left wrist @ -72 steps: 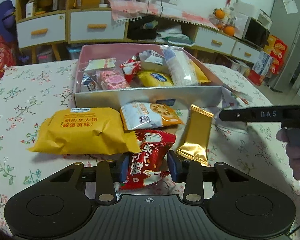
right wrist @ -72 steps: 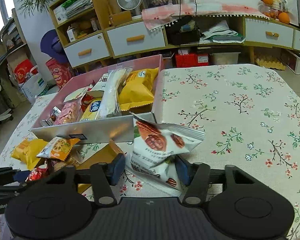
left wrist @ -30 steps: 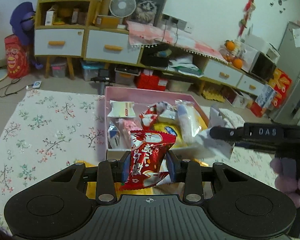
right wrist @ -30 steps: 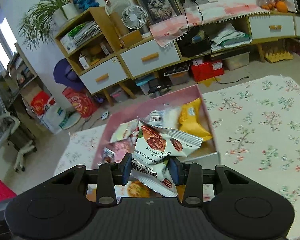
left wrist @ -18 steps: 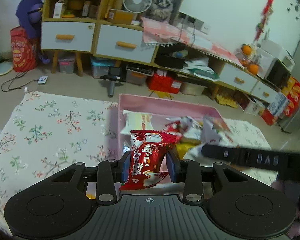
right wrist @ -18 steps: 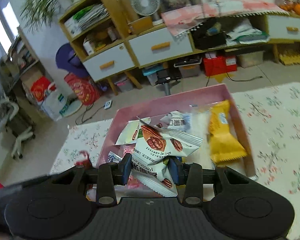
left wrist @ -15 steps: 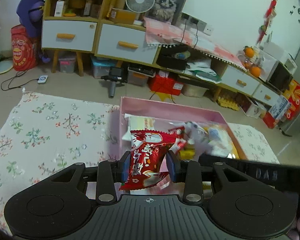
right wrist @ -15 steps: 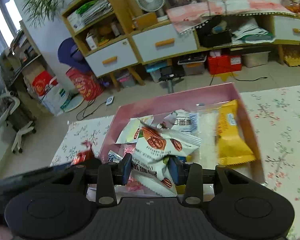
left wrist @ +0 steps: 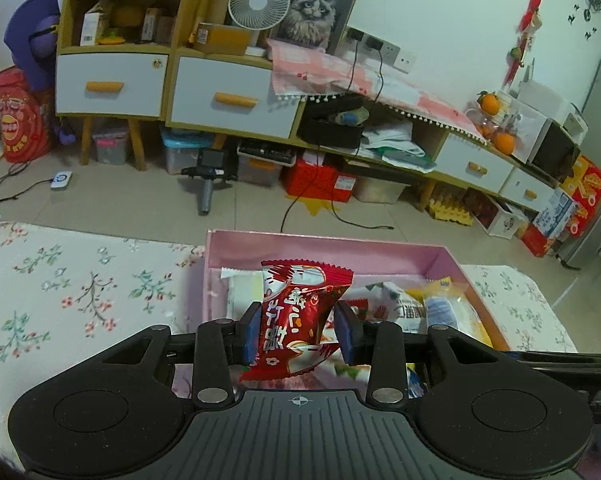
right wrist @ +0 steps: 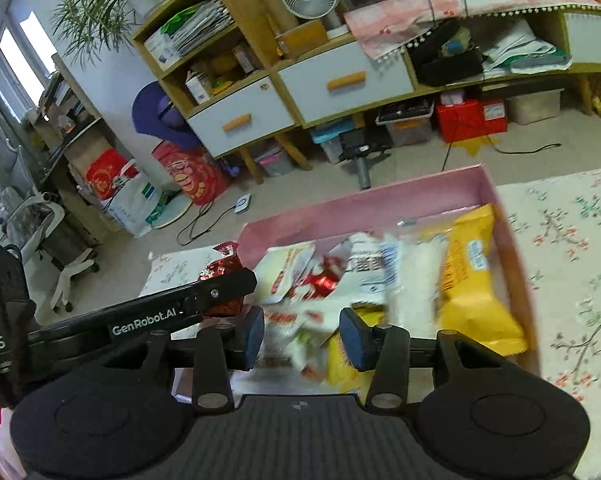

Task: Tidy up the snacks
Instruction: 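Carry both packets into the pink tray and open both tools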

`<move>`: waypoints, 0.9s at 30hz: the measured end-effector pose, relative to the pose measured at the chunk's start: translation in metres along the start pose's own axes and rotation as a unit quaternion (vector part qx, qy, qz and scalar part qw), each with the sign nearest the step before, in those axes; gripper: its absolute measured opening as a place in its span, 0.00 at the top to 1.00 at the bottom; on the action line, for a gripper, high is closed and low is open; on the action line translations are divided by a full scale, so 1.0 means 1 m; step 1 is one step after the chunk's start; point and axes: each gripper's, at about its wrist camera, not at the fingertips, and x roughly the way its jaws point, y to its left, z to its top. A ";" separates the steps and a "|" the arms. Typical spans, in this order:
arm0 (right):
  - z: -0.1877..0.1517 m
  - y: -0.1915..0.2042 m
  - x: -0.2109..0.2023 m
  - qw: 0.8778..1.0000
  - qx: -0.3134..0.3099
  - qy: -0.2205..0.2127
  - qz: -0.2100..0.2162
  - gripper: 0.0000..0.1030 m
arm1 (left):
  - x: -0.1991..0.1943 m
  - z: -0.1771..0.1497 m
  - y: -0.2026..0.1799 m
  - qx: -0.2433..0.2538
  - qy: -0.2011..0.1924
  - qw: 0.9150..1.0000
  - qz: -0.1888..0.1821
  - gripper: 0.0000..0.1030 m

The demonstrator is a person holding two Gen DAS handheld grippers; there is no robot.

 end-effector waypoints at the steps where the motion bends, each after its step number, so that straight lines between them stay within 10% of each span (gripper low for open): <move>1: 0.001 -0.001 0.000 1.000 0.002 -0.001 0.000 0.87 | 0.002 0.000 -0.001 0.002 0.000 1.000 0.003 0.63; 27: 0.002 0.001 -0.026 0.998 -0.025 -0.021 -0.056 0.43 | -0.045 -0.017 -0.010 0.027 -0.001 1.000 0.011 0.19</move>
